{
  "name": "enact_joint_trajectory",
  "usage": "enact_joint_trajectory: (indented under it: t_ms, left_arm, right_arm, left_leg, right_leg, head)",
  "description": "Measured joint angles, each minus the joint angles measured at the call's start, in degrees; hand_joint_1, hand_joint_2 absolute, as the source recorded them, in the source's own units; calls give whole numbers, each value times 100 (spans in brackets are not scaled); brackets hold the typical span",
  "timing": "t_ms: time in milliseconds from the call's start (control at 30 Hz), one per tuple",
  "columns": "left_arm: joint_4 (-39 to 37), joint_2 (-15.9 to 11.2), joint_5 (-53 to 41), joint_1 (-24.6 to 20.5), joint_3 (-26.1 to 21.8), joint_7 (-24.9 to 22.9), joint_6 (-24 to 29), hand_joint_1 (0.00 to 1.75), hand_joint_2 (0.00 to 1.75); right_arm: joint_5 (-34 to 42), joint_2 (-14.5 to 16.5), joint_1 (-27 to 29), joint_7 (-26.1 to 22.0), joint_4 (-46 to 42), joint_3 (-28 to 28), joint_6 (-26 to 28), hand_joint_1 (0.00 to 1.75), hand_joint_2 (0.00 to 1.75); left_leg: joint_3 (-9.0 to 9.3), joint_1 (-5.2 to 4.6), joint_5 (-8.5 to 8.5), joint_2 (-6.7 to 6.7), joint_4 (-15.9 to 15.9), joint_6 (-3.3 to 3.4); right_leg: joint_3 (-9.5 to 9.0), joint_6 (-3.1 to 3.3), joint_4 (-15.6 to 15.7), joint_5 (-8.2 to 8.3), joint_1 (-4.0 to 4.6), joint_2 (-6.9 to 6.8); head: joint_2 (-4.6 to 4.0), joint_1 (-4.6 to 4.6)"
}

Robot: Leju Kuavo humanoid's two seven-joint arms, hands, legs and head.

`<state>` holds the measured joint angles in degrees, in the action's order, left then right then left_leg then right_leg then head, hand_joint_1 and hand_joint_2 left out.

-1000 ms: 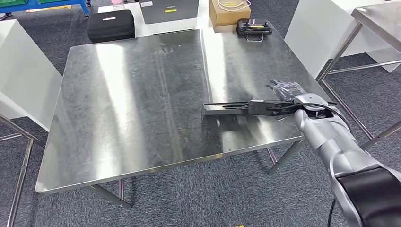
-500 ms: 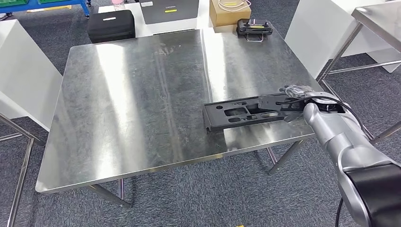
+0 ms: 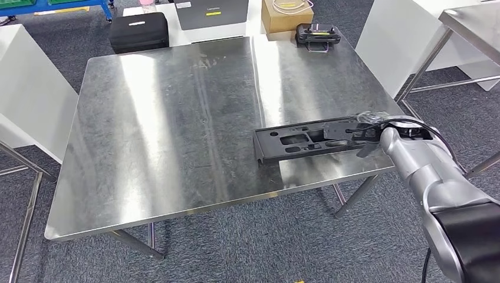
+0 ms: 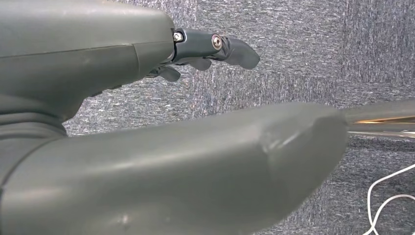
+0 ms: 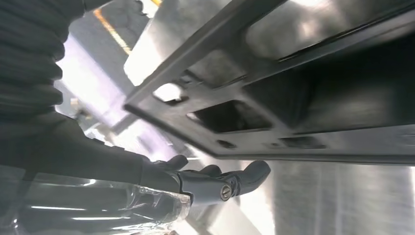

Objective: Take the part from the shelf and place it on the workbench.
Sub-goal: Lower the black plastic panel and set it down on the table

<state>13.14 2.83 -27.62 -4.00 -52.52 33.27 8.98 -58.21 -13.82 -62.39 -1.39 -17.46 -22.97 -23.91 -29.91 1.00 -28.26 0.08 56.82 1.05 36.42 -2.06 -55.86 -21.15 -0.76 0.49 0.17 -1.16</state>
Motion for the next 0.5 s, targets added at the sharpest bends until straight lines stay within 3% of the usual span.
enact_joint_trajectory:
  t_ms: [100,500]
  left_arm:
    - [-2,6,-8,0,-16,-10,-32,0,0]
    - [-5,19,-33,-1,-20,-33,-74,0,0]
  right_arm:
    - [-79,-82,-56,430,32,-16,5,0,0]
    - [-141,-244,-162,830,86,-69,134,0,0]
  left_leg:
    - [-2,-1,0,0,0,0]
    - [-2,-5,-23,0,23,9]
  right_leg:
    - [-1,0,0,0,-1,0]
    - [-1,-1,4,0,-48,0]
  head:
    - [0,-1]
    - [0,-2]
